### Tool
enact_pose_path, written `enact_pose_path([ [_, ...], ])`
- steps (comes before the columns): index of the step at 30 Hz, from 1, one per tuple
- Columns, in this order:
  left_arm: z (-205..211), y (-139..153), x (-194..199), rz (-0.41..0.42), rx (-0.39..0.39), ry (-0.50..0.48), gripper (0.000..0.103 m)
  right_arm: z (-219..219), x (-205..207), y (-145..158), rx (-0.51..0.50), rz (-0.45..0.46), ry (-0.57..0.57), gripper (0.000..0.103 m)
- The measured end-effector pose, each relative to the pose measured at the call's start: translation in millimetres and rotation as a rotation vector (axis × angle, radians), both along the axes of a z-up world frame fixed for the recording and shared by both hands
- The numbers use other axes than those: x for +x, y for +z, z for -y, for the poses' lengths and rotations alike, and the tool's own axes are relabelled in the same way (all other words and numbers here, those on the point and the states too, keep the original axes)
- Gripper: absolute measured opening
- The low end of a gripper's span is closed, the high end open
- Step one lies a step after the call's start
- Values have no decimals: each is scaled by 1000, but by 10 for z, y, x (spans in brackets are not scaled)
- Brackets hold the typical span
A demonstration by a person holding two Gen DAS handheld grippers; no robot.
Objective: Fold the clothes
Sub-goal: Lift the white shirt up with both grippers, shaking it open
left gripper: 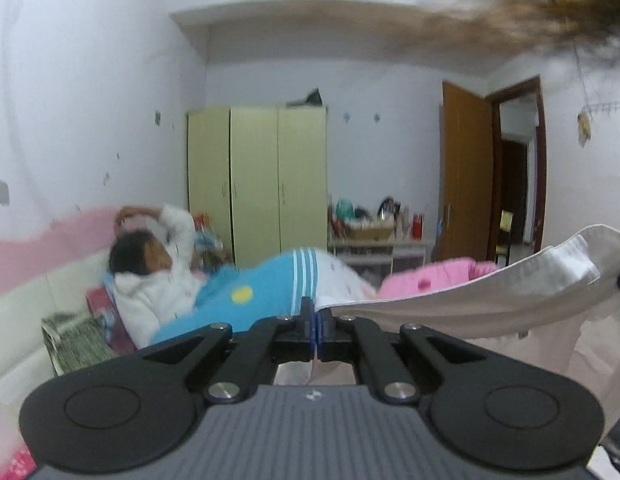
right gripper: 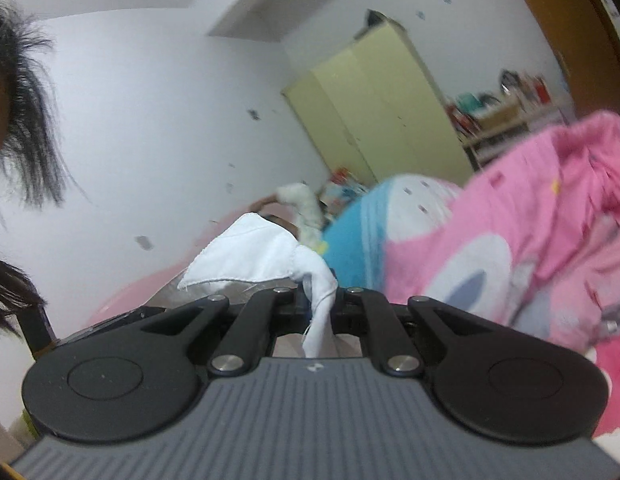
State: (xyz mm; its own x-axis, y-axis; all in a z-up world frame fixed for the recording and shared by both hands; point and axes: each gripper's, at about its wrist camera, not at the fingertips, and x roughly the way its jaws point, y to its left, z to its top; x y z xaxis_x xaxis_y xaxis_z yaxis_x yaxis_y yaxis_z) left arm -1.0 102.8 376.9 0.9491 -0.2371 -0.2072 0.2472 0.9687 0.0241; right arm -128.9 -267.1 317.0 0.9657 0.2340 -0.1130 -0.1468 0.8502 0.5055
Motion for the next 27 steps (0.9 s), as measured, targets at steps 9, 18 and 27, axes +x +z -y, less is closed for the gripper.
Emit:
enact_pose_path([
  [9, -221, 760, -880, 145, 19, -46, 2, -330, -688, 699, -66, 110, 37, 3],
  [18, -289, 1019, -1368, 134, 26, -86, 2, -478, -1155, 863, -36, 128, 37, 3],
  [27, -137, 697, -974, 22, 38, -113, 2, -275, -944, 686, 52, 28, 15, 3],
])
